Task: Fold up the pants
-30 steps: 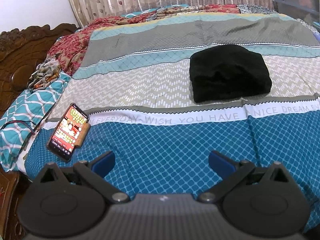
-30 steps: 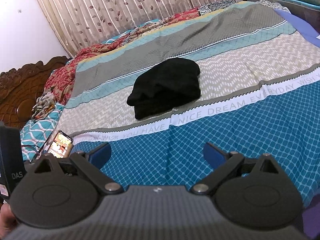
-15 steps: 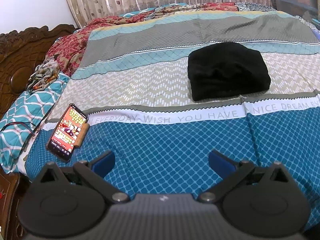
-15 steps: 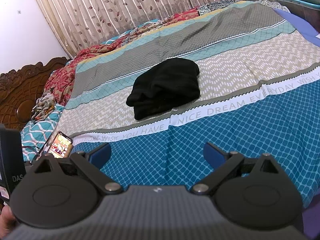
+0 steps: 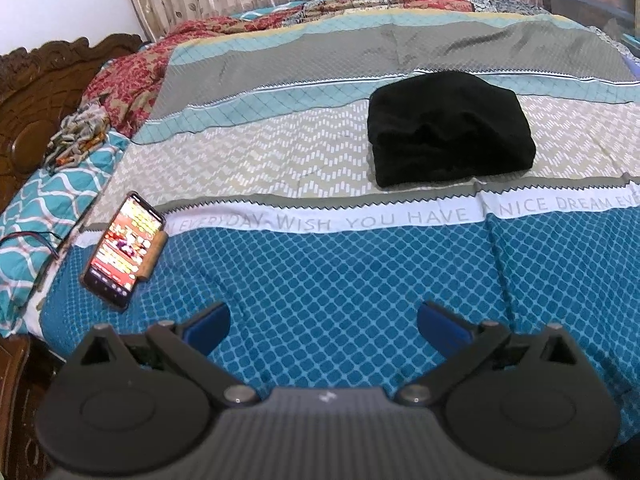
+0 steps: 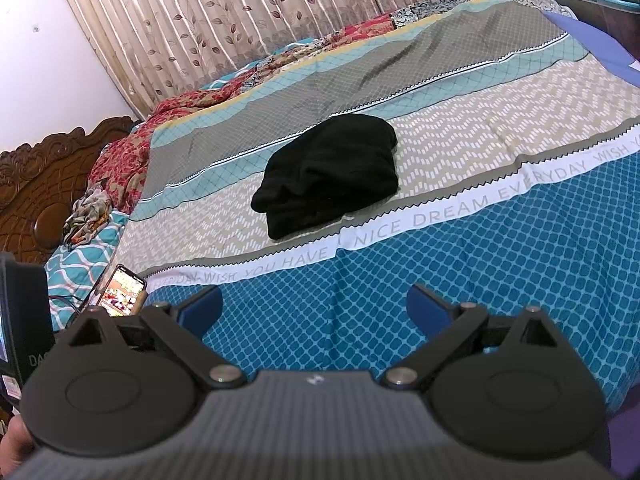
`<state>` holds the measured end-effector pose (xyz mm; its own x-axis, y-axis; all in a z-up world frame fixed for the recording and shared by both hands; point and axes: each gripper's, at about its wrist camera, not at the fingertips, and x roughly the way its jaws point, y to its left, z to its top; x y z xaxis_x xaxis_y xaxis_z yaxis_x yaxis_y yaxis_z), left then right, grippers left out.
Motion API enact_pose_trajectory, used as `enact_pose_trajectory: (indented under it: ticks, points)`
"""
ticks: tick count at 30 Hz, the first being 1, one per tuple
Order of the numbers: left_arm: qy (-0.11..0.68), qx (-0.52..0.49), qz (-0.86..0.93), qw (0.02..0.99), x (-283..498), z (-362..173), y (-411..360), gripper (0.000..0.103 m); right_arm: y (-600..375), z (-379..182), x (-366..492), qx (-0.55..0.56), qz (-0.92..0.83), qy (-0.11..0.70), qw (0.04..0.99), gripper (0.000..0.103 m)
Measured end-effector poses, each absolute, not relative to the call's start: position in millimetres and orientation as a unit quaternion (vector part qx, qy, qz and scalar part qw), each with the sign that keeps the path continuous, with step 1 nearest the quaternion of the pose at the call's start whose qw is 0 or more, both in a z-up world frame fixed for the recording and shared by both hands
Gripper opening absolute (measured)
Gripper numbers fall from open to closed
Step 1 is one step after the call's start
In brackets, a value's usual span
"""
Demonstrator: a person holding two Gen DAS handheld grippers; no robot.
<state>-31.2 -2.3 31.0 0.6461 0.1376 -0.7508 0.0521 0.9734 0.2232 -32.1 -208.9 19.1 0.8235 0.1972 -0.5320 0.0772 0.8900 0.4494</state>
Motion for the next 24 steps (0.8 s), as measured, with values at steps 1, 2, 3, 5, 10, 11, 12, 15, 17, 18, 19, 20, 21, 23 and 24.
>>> enact_pose_trajectory:
  ticks: [1, 2, 3, 5, 10, 11, 12, 15, 17, 18, 19, 20, 21, 23, 24]
  points:
    - [0.422, 0.111, 0.021, 0.899, -31.6, 30.4, -2.1, 0.103, -208.7, 18.8, -32.3, 0.233, 0.032, 0.295, 0.926, 0.100]
    - [0.424, 0.111, 0.019, 0.899, -31.7, 30.0, -2.2, 0.103, -208.6, 18.8, -32.4, 0.233, 0.032, 0.296, 0.926, 0.100]
    - [0.425, 0.110, 0.017, 0.898, -31.9, 29.5, -2.7, 0.103, -208.6, 18.8, -32.4, 0.232, 0.032, 0.295, 0.926, 0.100]
    - [0.428, 0.107, 0.013, 0.897, -32.7, 28.6, -3.4, 0.103, -208.7, 18.8, -32.3, 0.232, 0.032, 0.295, 0.926, 0.100]
    - [0.435, 0.102, 0.003, 0.894, -33.7, 27.1, -5.1, 0.103, -208.5, 18.5, -32.5, 0.233, 0.032, 0.297, 0.926, 0.100]
    - [0.435, 0.102, 0.003, 0.894, -33.9, 27.1, -5.7, 0.103, -208.1, 18.1, -32.9, 0.234, 0.032, 0.297, 0.925, 0.100]
    - [0.435, 0.103, 0.003, 0.894, -34.0, 27.1, -5.9, 0.103, -208.1, 18.1, -32.9, 0.234, 0.032, 0.297, 0.925, 0.100]
    - [0.435, 0.103, 0.000, 0.894, -34.8, 27.2, -6.7, 0.103, -207.9, 18.1, -32.9, 0.234, 0.032, 0.297, 0.925, 0.100]
    - [0.435, 0.104, -0.001, 0.894, -34.8, 27.3, -7.4, 0.103, -207.7, 18.0, -33.1, 0.234, 0.032, 0.297, 0.925, 0.100]
    - [0.436, 0.104, -0.001, 0.894, -34.8, 27.2, -7.7, 0.103, -207.8, 18.1, -33.0, 0.234, 0.032, 0.297, 0.925, 0.100]
    - [0.436, 0.105, -0.001, 0.894, -35.0, 27.1, -7.8, 0.103, -207.6, 18.1, -33.1, 0.234, 0.032, 0.297, 0.925, 0.100]
    - [0.435, 0.105, -0.001, 0.894, -35.2, 27.1, -7.9, 0.103, -207.8, 18.2, -32.9, 0.234, 0.032, 0.297, 0.925, 0.100]
    - [0.435, 0.105, -0.001, 0.894, -35.1, 27.2, -8.3, 0.103, -207.7, 18.2, -33.1, 0.234, 0.032, 0.296, 0.925, 0.100]
    - [0.436, 0.105, -0.001, 0.894, -34.8, 26.9, -8.4, 0.103, -207.5, 18.0, -33.1, 0.234, 0.032, 0.296, 0.925, 0.100]
    - [0.437, 0.105, -0.001, 0.894, -34.5, 26.7, -8.2, 0.103, -207.6, 18.1, -33.0, 0.234, 0.032, 0.297, 0.925, 0.100]
